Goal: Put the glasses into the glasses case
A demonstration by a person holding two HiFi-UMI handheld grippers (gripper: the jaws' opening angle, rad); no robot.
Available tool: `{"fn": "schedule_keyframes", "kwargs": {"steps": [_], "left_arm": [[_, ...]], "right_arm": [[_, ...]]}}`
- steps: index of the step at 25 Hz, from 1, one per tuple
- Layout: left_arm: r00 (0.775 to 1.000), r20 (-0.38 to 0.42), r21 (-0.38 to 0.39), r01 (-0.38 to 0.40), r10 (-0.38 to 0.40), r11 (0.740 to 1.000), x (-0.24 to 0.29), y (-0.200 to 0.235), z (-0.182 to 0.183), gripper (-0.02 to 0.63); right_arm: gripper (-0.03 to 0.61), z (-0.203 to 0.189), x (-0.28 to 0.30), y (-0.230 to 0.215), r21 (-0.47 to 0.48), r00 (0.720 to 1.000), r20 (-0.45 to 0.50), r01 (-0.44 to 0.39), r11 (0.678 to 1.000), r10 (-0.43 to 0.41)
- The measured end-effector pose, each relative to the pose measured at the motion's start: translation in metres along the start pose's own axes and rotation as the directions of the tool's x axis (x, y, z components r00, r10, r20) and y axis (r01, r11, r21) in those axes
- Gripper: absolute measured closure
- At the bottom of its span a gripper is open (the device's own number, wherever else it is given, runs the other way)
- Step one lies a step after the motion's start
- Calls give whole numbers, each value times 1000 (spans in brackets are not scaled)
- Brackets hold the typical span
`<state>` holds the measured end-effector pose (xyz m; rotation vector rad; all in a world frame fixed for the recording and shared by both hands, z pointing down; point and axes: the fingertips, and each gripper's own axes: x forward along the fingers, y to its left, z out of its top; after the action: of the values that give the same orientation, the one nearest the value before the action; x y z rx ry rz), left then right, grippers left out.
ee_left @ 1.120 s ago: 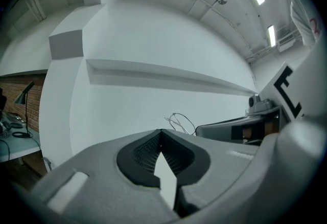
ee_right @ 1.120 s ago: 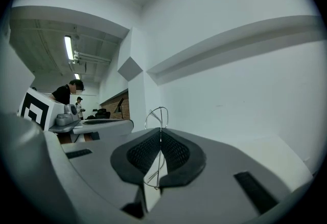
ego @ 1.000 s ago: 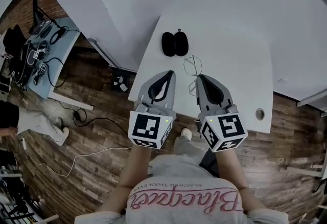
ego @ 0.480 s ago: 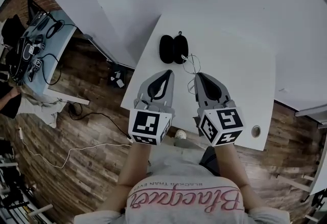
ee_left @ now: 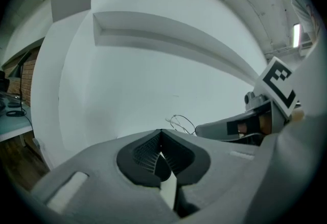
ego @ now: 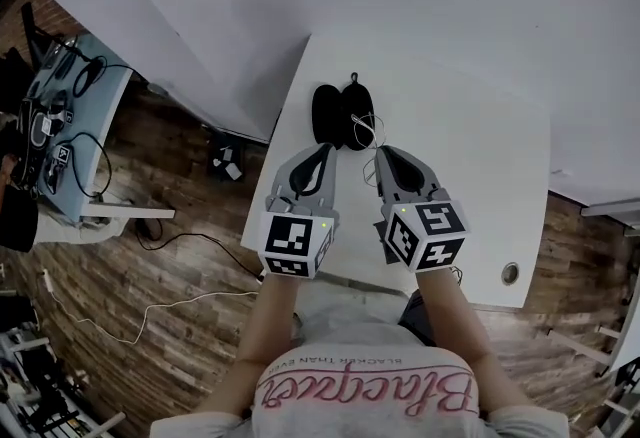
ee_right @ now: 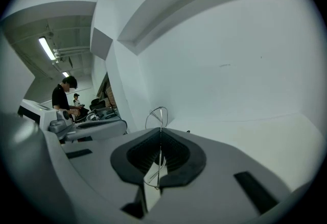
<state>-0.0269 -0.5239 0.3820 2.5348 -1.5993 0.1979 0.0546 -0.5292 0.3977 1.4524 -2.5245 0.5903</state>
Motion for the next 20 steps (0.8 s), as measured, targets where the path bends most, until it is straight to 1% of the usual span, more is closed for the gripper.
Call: {"fn": "schedule_keyframes", "kwargs": {"steps": [5,9,14,16,20], "left_arm": [[999,-30,-7,35,-35,999,43,28,-14,609],[997,-57,-33,56,-58,998,65,43,-27,609],[993,-98,-46,67,-72,997,91,58,-45,609],[991,-114,-50,66,-71,997,99,63,-51,609],[988,-135,-60,72,-80,996,108,69,-60,609]], "right_arm": [[565,-6,53,-23,17,997,-55,60,998,-59],[565,-20,86,-32,31,991,-108,87,996,-84],[565,-38,124,-51,47,980,-168,119,992,-110],[565,-45,137,-58,49,972,-199,139,989,-127],[565,-65,153,-74,58,945,-278,198,979,-174]]}}
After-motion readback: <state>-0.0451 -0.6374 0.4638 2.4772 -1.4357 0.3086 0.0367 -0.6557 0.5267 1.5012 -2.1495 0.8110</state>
